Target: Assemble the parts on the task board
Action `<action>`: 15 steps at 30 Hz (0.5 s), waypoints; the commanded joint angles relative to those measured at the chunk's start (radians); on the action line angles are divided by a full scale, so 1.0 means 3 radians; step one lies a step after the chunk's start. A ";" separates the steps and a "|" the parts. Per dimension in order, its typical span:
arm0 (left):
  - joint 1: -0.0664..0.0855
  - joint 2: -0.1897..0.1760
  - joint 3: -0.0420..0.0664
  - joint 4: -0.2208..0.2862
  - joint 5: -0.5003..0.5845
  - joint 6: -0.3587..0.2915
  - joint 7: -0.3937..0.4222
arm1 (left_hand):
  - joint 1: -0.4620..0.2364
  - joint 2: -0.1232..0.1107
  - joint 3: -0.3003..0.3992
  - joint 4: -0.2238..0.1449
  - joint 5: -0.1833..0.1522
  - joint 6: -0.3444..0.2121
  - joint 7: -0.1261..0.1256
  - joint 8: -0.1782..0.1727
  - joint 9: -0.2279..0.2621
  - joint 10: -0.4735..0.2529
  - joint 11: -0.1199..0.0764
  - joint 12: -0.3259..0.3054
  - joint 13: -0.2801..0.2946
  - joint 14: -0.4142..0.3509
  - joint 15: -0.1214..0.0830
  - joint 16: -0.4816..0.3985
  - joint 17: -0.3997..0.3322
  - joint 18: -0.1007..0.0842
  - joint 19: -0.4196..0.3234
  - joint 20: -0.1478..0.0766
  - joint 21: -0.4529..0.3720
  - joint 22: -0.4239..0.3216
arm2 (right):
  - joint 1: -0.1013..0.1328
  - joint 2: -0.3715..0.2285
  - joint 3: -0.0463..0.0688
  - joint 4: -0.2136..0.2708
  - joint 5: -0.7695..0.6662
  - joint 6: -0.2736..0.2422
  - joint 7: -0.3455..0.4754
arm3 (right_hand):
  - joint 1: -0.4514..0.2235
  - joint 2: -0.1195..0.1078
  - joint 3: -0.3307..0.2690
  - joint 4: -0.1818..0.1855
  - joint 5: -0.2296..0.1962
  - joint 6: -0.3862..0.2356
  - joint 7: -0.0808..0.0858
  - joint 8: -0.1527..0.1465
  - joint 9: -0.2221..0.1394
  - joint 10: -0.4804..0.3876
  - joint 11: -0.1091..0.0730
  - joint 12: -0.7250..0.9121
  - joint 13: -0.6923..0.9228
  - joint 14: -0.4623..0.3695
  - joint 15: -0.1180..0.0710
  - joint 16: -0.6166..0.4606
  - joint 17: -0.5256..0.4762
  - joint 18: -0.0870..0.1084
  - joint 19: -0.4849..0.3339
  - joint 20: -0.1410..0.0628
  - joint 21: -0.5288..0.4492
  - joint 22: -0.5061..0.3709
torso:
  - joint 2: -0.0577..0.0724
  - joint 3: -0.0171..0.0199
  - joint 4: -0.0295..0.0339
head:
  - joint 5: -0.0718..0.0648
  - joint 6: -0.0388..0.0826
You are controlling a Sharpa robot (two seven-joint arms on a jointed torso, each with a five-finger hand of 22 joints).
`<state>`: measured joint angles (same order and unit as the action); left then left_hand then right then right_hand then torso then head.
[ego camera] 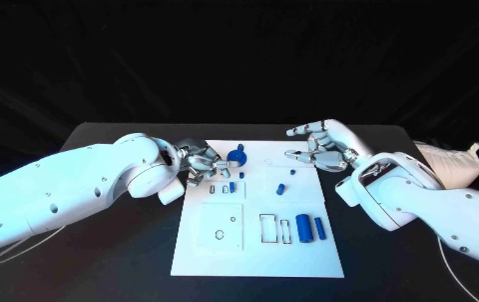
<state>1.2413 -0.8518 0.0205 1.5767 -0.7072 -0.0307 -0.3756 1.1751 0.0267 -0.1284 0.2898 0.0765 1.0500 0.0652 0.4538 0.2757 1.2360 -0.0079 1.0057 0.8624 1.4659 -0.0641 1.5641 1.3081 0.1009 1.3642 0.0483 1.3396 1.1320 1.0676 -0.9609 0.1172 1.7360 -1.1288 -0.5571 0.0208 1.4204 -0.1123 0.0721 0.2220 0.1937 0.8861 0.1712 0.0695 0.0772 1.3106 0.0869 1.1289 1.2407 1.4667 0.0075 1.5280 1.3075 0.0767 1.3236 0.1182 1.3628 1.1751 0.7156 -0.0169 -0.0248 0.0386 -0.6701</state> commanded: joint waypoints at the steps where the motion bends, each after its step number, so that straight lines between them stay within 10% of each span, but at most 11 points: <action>1: 0.0063 0.0081 0.0000 -0.0051 -0.0895 0.0425 -0.0696 | -0.0005 0.0050 -0.0095 0.0006 -0.0045 -0.0083 -0.0033 0.0243 0.0223 0.0073 -0.0016 0.0189 0.0205 0.0349 -0.0036 0.0022 0.0876 -0.0081 0.0058 -0.0018 0.0103 0.0166 | 0.0007 -0.0007 0.0000 -0.0032 0.0236 0.0031 0.0020 | 0.0010 0.0013 0.0001 -0.0013 0.0021 0.0032 0.0004 0.0014 0.0006 -0.0011 -0.0011 -0.0015 -0.0005 0.0279 0.0006 -0.0016 0.0585 0.0024 0.0002 0.0000 -0.0003 -0.0008 | -0.0022 0.0020 -0.0020 | 0.0037 -0.0016; 15: 0.0167 0.0434 -0.0020 -0.0318 -0.1144 0.0686 -0.0873 | -0.0090 0.0100 -0.0354 0.0005 -0.0093 -0.0287 -0.0079 0.0635 0.0692 0.0225 -0.0058 0.0491 0.0560 0.0349 -0.0059 0.0022 0.0876 -0.0136 0.0195 -0.0056 0.0289 0.0502 | 0.0013 -0.0006 0.0001 -0.0097 0.0216 0.0135 -0.0056 | 0.0010 0.0026 -0.0006 -0.0012 0.0049 0.0049 -0.0004 0.0011 0.0007 -0.0048 -0.0019 -0.0084 -0.0065 0.0271 -0.0001 -0.0036 0.0553 0.0030 -0.0016 -0.0006 -0.0020 -0.0038 | -0.0017 0.0015 -0.0018 | 0.0063 -0.0058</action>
<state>1.2900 -0.7262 0.0143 1.4850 -1.0074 0.1226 -0.6045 1.1548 0.0557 -0.2315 0.2920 0.0513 0.9712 0.0403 0.6423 0.4814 1.2994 -0.0255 1.1500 1.0289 1.4636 -0.0750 1.5678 1.3079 0.0697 1.4175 0.0307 1.4239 1.2816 1.0713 -0.9643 0.1170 1.7075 -1.0677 -0.5400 0.0118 1.4204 -0.1123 0.0721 0.2220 0.2038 0.8930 0.1715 0.0694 0.0779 1.3035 0.0797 1.1085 1.2217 1.4667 0.0074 1.5220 1.3080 0.0767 1.3235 0.1182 1.3628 1.1648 0.7099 -0.0113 -0.0314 0.0565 -0.6850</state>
